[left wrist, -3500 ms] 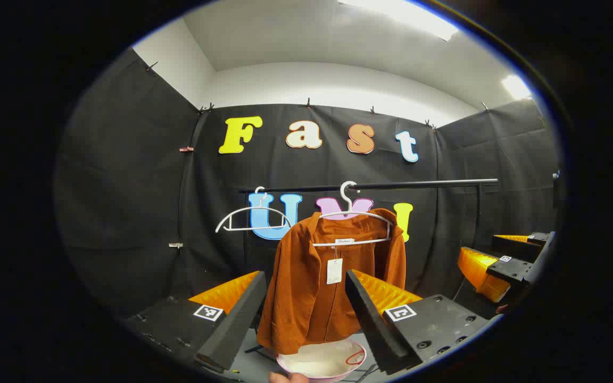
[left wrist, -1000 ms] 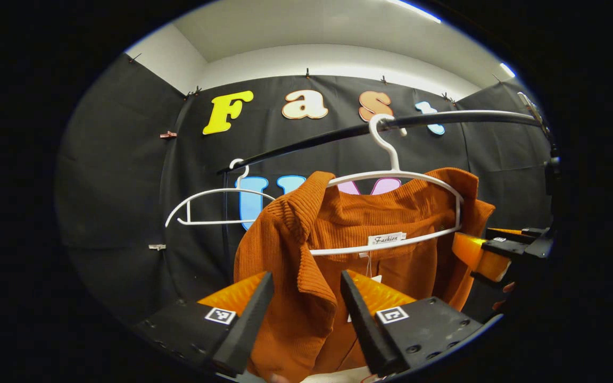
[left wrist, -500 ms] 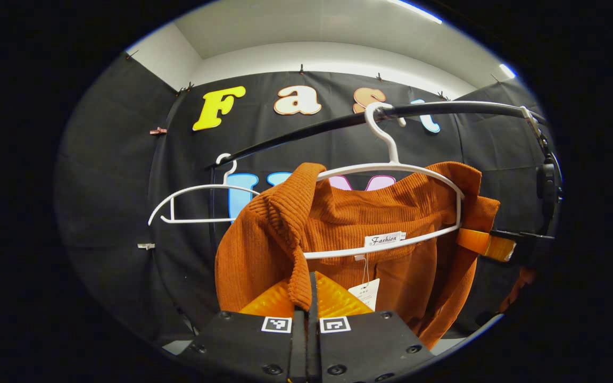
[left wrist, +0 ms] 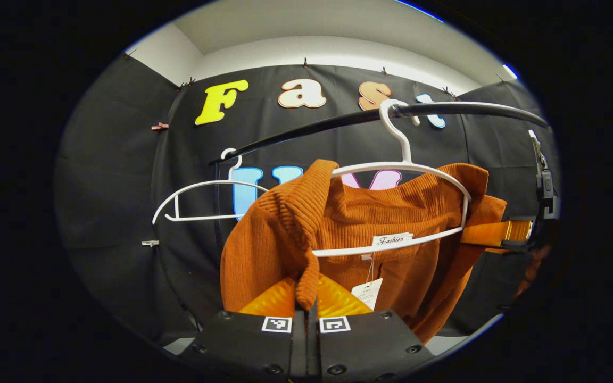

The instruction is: Grasp the clothes on the hanger with both hands and then place them into the laundry hamper below.

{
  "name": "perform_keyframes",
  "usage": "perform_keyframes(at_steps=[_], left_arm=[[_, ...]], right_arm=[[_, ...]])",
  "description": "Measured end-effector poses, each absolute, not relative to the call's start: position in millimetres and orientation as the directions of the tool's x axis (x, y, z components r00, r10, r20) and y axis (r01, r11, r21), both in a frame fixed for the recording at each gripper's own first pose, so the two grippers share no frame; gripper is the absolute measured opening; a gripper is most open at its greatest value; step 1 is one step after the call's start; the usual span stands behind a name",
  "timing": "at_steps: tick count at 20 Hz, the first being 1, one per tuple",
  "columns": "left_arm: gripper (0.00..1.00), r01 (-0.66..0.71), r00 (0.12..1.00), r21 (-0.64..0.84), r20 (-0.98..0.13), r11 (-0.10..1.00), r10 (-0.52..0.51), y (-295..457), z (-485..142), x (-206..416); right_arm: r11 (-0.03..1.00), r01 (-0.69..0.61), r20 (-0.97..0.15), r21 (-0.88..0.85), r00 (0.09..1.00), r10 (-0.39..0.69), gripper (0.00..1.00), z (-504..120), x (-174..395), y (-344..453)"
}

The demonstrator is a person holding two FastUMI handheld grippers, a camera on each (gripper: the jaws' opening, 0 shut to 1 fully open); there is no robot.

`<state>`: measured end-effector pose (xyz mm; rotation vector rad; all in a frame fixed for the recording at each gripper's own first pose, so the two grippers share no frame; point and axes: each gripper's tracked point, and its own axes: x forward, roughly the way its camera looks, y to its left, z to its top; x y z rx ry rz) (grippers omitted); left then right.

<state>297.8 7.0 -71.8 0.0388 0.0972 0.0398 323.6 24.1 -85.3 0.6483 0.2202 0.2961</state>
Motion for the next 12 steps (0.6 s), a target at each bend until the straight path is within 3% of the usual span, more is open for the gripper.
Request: perform_keyframes(at_steps=[7,12], left_arm=[[0.03,-0.064,0.995,0.024,-0.079,0.998,0.065,29.1,-38.9,305.2],[0.05,-0.048,0.993,-0.011,-0.106,0.999,0.047,36.9,-30.3,309.1]], right_arm=[[0.795,-0.141,-0.020,0.590,0.982,0.188,0.04,-48.7,356.9,-35.4],[0.836,-0.012,-0.060,0.549,0.997,0.053,0.04,-63.3,384.9,-79.7]])
